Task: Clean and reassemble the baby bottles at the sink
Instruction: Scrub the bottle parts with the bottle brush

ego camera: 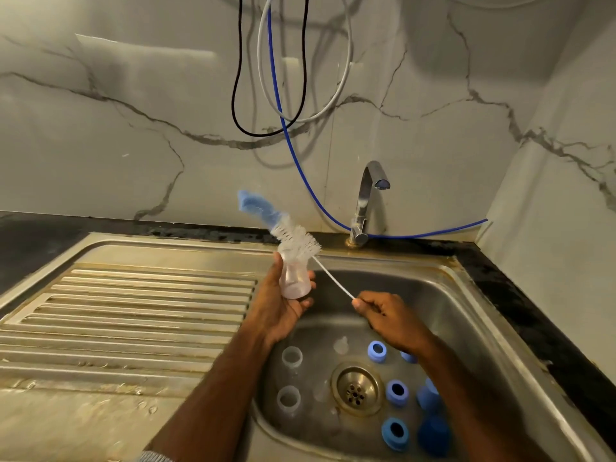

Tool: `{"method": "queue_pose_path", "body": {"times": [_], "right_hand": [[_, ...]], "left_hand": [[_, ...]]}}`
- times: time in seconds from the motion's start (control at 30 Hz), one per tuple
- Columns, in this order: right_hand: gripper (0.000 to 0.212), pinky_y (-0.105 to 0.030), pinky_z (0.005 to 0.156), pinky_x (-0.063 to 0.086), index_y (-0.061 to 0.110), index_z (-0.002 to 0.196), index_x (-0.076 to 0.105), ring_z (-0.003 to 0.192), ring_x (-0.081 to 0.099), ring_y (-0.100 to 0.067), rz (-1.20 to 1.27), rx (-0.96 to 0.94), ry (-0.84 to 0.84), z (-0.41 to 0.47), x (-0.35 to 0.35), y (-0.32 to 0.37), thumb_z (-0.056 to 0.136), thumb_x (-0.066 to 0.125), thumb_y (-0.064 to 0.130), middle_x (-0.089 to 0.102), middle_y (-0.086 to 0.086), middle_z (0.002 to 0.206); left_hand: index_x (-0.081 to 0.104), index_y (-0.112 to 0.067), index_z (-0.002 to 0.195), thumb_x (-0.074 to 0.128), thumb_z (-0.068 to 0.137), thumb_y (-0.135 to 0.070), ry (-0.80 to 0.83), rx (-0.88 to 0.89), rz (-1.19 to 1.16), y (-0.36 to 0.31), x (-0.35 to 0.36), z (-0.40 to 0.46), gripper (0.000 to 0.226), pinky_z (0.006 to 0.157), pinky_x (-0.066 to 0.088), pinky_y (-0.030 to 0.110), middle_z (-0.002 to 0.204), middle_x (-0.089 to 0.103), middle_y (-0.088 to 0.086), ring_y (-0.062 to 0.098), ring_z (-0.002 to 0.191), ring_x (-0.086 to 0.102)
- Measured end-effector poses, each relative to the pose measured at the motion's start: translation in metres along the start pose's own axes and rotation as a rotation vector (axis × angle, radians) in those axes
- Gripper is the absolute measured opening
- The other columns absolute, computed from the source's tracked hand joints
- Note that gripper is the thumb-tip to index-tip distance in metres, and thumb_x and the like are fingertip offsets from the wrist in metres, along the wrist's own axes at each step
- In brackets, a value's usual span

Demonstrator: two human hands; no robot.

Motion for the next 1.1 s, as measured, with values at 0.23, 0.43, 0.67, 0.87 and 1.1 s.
{"method": "queue_pose_path", "body": {"times": [0.23,0.43,0.67,0.87,1.1], "right_hand": [[0.035,-0.031,0.058,0.041,0.02,0.069,0.056,0.055,0.045,-0.005,-0.009,0.064,-0.041,-0.002,-0.016,-0.02,0.102,0.054,0.033,0.049,0.008,0.056],[0.035,-0.022,0.056,0.038,0.021,0.068,0.054,0.054,0.042,-0.002,0.046,-0.013,0.012,0.0,-0.003,-0.003,0.102,0.055,0.03,0.047,0.012,0.055],[0.019,-0.019,0.064,0.047,0.033,0.084,0.067,0.066,0.059,-0.004,0.017,-0.062,-0.116,-0.005,-0.018,-0.003,0.1,0.058,0.032,0.063,0.014,0.07],[0.022,-0.033,0.068,0.053,0.033,0.09,0.066,0.072,0.062,-0.009,-0.056,-0.123,-0.094,0.001,-0.011,0.004,0.099,0.052,0.048,0.063,0.012,0.073],[0.024,-0.023,0.066,0.05,0.034,0.09,0.064,0.073,0.062,-0.004,-0.054,-0.092,-0.097,0.002,-0.004,-0.003,0.097,0.051,0.052,0.063,0.015,0.075]], "left_hand": [[0.058,-0.01,0.137,0.048,0.1,-0.053,-0.018,-0.035,-0.17,-0.006,-0.006,0.001,0.057,0.071,0.054,0.035,0.101,0.07,0.012,0.021,0.084,0.067],[0.051,-0.01,0.144,0.049,0.101,-0.041,-0.031,0.007,-0.208,-0.006,-0.005,0.001,0.053,0.074,0.06,0.035,0.13,0.065,0.019,0.027,0.101,0.067],[0.05,-0.005,0.139,0.049,0.104,-0.033,-0.06,0.053,-0.444,-0.018,-0.011,0.004,0.045,0.077,0.064,0.041,0.133,0.061,0.029,0.039,0.115,0.065],[0.055,-0.004,0.132,0.053,0.102,-0.029,-0.058,0.083,-0.502,-0.017,-0.011,0.006,0.039,0.071,0.063,0.043,0.126,0.065,0.029,0.038,0.1,0.073],[0.053,-0.002,0.136,0.05,0.104,-0.032,-0.055,0.017,-0.513,-0.002,-0.001,0.003,0.045,0.075,0.063,0.043,0.126,0.065,0.029,0.038,0.108,0.07]]}}
Point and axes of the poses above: each hand's wrist, its own z-axis towards the middle knuckle, its own x-axis out of the palm, y = z × x, the point moved 8 cm from there along z, towards the middle knuckle
